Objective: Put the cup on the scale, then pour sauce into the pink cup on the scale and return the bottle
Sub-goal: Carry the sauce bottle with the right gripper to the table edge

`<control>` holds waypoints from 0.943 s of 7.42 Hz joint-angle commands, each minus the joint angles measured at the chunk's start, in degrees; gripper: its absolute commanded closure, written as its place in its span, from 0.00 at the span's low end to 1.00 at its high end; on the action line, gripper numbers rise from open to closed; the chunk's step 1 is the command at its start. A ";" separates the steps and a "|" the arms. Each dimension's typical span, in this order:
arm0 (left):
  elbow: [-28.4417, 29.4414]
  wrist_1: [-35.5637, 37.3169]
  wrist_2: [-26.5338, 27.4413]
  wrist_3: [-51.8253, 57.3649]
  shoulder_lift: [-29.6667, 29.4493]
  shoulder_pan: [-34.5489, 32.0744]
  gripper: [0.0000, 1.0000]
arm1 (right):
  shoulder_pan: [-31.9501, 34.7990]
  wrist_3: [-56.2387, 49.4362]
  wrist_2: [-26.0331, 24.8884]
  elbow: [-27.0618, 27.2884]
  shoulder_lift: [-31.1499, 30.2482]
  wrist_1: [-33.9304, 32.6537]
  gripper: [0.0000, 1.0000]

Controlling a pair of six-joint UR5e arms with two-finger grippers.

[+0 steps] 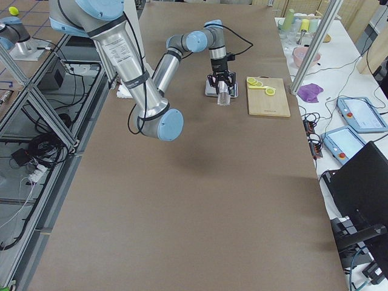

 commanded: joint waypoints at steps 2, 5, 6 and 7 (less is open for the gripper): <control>-0.48 0.00 0.00 0.11 -0.03 0.01 0.02 | 6.31 -3.02 11.45 0.00 -7.85 14.73 1.00; -0.74 0.00 0.00 0.11 -0.03 0.01 0.02 | 8.79 -3.48 21.66 -0.61 -13.82 28.76 1.00; -0.74 0.00 0.00 0.11 -0.03 0.01 0.02 | 9.92 -3.22 25.68 -1.23 -15.50 33.00 1.00; -0.74 0.00 0.00 0.19 -0.03 0.01 0.02 | 10.45 -3.21 27.63 -1.93 -17.52 36.87 1.00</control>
